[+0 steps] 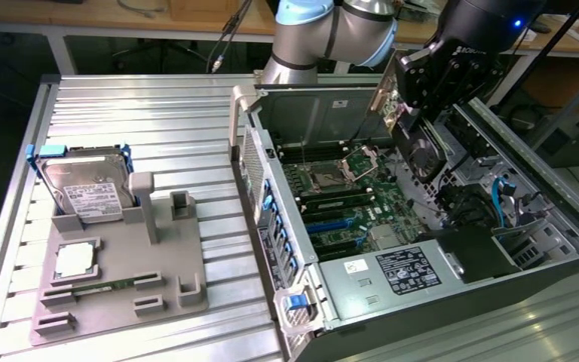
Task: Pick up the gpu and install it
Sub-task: 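Insert the gpu into the slot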
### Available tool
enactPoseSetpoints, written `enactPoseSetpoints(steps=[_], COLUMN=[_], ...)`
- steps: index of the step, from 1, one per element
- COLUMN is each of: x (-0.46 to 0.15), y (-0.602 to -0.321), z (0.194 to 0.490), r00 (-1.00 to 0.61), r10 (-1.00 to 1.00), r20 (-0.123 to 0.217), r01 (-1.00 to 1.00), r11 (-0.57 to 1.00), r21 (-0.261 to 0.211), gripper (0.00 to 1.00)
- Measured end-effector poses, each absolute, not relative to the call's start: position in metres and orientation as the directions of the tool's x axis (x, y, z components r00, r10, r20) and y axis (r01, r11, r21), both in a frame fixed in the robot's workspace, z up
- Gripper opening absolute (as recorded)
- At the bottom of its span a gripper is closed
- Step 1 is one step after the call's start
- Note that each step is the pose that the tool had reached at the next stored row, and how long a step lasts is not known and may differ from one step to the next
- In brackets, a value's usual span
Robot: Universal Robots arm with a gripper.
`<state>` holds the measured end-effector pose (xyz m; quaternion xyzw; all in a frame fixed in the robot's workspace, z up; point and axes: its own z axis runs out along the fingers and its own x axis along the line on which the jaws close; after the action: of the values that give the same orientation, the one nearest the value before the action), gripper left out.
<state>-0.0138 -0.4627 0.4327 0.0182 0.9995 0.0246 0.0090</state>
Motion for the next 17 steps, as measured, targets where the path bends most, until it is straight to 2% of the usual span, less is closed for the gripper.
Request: enactPoseSetpoints(steps=[17], x=[-0.0141], y=[-0.4626], z=[0.4327], r00=[-1.0], r10=[0.026], r20=[-0.018], r01=[0.025], r11=[0.999], r21=[0.049], gripper=[0.27])
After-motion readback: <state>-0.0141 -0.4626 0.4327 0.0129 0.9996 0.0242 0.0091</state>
